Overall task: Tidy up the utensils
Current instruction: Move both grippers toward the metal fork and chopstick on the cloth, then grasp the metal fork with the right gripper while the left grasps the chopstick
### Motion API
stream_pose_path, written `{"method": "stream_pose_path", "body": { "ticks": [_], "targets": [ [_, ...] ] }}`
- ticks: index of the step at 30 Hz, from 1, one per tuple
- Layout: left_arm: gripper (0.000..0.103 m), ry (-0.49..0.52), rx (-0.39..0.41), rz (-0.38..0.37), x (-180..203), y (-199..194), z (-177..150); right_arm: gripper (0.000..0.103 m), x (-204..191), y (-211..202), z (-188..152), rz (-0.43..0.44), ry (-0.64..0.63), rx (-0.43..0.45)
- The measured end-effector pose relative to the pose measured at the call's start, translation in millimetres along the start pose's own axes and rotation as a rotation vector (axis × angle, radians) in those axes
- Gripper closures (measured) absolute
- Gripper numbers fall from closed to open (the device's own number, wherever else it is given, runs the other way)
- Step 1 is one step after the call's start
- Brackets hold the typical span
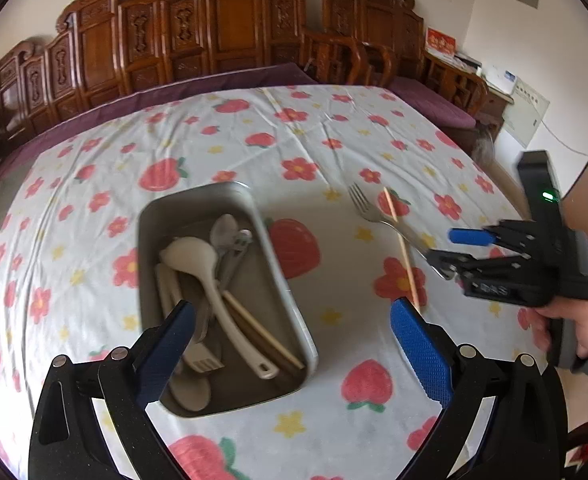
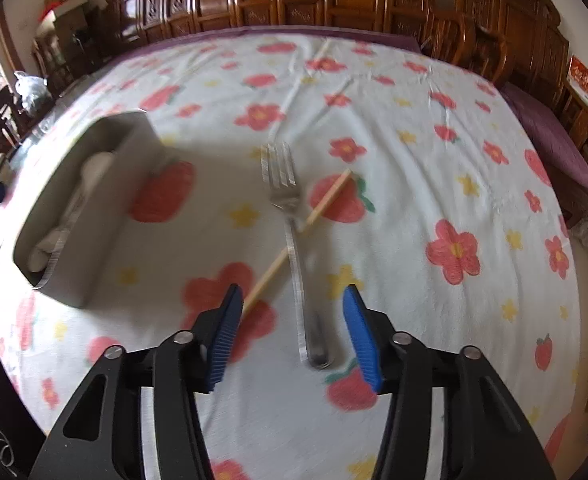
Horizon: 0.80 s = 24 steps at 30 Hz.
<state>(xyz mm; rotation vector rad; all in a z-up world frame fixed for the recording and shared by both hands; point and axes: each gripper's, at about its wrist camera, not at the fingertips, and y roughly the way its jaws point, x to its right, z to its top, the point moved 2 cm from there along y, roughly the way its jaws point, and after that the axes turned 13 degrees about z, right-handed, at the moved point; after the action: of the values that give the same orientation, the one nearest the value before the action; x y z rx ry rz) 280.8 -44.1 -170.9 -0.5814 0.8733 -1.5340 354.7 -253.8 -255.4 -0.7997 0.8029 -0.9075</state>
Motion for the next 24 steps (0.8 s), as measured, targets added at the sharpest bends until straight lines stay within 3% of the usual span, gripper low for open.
{"method": "stream_pose_path", "body": {
  "ticks": [6,14,24],
  "targets": [
    [0.009,0.033,-0.020,-0.005,19,11,3,0.057,22,29,8,-0.009,0.002,-0.061],
    [0.009,0.049,-0.045,-0.005,29,20,3,0.063,18,38,23,-0.028,-0.071,-0.071],
    [0.009,0.061,-0.064,-0.004,38,27,2,0.083,11,42,27,-0.001,-0.088,-0.072]
  ]
}}
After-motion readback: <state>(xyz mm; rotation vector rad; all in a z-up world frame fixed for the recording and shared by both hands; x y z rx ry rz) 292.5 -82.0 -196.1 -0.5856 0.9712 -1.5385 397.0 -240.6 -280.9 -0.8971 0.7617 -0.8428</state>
